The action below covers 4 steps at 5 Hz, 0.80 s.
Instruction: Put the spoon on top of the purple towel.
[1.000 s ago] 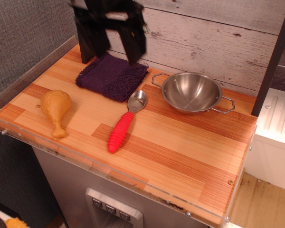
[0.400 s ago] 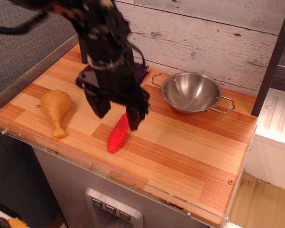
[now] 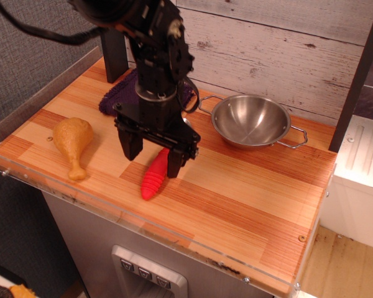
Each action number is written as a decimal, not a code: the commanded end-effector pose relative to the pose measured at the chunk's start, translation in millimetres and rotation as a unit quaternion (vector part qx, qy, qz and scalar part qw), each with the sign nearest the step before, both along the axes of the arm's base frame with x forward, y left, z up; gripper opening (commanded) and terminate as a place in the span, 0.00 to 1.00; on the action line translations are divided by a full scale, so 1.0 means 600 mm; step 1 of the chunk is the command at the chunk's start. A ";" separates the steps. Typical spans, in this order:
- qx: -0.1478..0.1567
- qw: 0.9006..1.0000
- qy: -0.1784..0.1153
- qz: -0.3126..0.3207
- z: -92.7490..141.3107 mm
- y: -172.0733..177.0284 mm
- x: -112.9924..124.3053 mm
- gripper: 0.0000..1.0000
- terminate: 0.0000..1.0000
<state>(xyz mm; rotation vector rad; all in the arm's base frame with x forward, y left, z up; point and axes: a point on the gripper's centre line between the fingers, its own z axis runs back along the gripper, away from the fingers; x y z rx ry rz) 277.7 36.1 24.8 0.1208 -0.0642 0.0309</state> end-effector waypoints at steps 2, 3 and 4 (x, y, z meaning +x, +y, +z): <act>-0.025 0.998 -0.041 0.044 -0.009 0.024 0.004 0.00 0.00; -0.030 0.997 -0.054 0.047 -0.006 0.021 0.004 0.00 0.00; -0.039 0.997 -0.051 0.041 0.001 0.021 0.004 0.00 0.00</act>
